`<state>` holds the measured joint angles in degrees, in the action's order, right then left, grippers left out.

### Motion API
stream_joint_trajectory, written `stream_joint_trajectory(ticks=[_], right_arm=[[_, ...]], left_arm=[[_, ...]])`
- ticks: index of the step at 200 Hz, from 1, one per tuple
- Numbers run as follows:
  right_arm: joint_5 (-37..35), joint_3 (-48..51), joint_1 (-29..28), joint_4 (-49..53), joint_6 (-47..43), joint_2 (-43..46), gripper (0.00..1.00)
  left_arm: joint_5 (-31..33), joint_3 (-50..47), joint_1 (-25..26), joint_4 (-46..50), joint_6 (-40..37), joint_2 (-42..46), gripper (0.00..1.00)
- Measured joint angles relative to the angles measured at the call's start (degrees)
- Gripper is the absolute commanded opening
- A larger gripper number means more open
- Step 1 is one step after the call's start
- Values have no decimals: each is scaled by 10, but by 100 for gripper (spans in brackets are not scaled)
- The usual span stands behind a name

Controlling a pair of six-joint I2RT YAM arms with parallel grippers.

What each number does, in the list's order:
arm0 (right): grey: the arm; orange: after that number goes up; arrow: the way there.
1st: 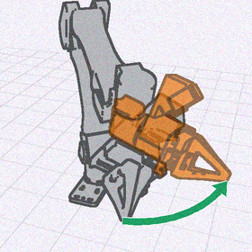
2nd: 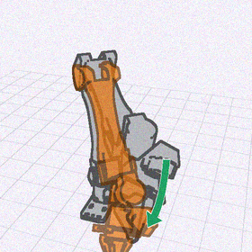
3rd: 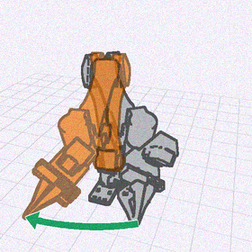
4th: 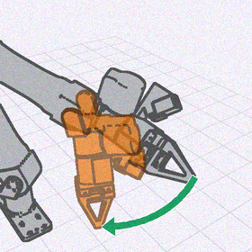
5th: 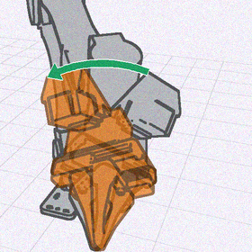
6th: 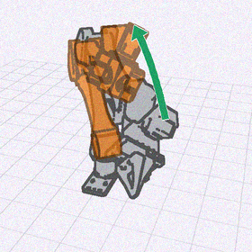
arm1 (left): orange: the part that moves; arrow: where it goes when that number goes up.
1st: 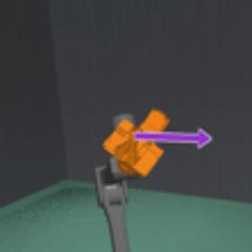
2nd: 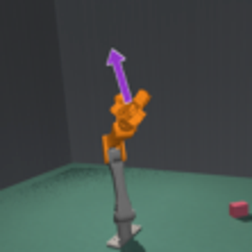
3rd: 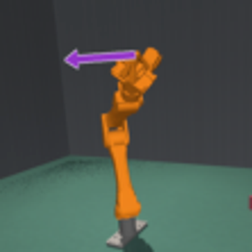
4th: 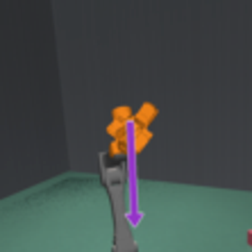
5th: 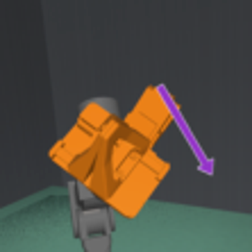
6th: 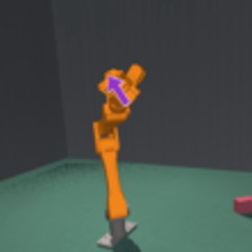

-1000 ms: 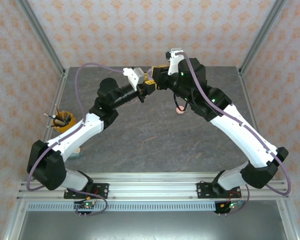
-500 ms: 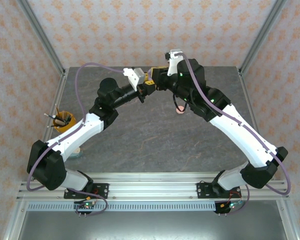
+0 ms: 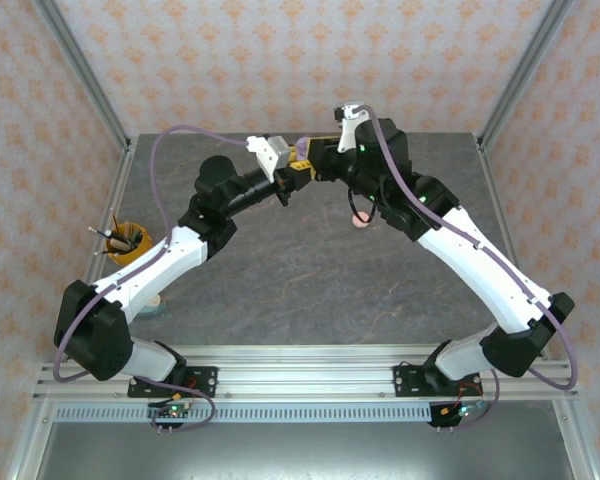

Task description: Insert the wireless bluetooth earbuds into the charging case

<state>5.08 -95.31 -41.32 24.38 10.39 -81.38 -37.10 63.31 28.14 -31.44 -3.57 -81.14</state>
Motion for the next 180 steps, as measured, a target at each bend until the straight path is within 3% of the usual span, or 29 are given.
stream_joint_trajectory(ticks=[56,180], right_arm=[[48,14,29,-8,31,0,13],[57,9,29,-8,33,15,13]], left_arm=[[0,0,0,12,0,0,0],[0,0,0,3,0,0,0]])
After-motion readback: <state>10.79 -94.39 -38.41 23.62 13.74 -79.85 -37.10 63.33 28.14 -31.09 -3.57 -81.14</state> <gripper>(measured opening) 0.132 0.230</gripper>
